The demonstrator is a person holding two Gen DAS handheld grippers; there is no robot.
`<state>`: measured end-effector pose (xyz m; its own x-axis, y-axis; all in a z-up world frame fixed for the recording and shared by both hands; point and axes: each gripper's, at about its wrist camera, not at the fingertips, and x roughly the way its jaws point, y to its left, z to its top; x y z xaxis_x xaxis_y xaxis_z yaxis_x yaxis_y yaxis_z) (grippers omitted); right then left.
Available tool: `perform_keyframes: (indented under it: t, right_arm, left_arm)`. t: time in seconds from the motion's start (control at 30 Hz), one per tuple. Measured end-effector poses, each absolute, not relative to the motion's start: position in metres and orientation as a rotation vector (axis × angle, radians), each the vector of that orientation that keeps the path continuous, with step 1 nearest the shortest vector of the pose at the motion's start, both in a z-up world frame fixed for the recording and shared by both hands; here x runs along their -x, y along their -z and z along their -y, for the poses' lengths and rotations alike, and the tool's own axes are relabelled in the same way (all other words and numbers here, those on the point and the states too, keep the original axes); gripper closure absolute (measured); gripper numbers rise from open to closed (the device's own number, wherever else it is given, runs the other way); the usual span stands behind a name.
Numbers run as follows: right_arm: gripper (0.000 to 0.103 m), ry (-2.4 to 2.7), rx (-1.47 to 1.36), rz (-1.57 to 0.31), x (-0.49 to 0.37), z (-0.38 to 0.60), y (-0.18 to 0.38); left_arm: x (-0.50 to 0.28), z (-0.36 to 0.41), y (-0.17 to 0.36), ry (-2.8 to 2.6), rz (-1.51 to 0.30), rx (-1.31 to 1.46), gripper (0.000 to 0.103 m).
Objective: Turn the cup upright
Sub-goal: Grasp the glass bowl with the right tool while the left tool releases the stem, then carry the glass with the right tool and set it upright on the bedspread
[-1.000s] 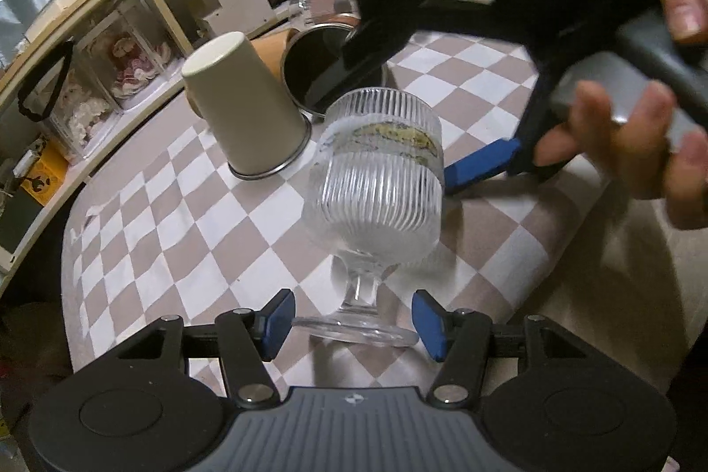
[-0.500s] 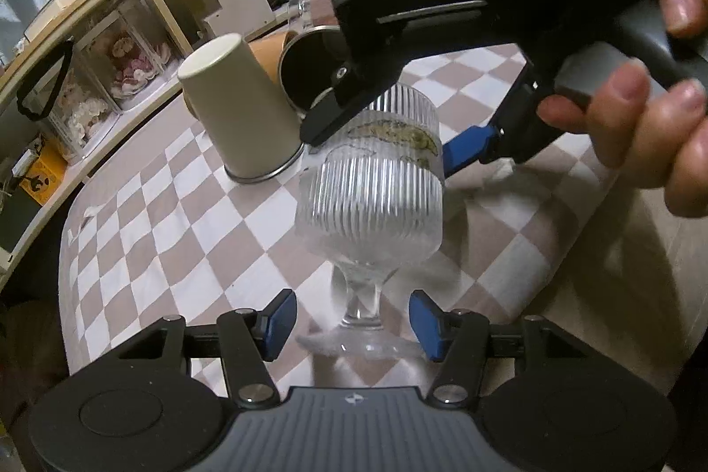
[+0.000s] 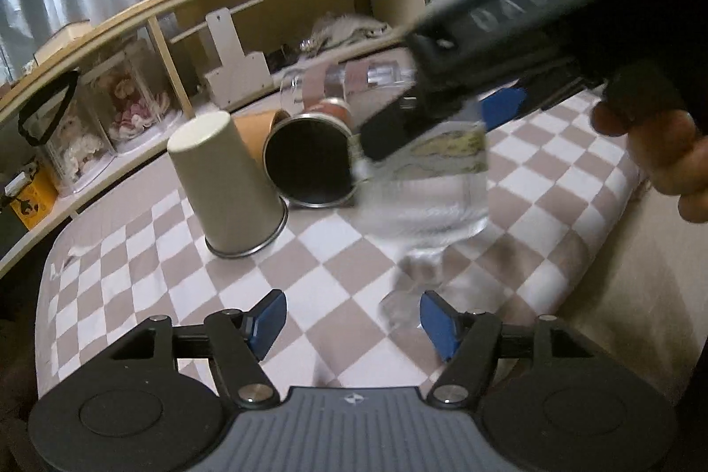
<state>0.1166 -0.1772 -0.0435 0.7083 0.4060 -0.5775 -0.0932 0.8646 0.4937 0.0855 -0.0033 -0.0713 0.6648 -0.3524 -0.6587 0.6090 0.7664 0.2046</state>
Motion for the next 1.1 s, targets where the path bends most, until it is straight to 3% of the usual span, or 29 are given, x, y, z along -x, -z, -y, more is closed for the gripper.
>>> perform_keyframes:
  t: [0.3, 0.77, 1.1]
  right_arm:
    - [0.03, -0.092, -0.193, -0.618, -0.094, 0.217, 0.026]
    - [0.03, 0.261, -0.05, -0.526, -0.072, 0.327, 0.029]
    - [0.029, 0.32, 0.019, -0.461, -0.064, 0.337, 0.042]
  left_arm:
    - [-0.095, -0.008, 0.065, 0.516, -0.65, -0.314, 0.034]
    - [-0.107, -0.02, 0.059, 0.428, -0.652, -0.205, 0.034]
    - [-0.108, -0.016, 0.059, 0.421, -0.653, -0.189, 0.034]
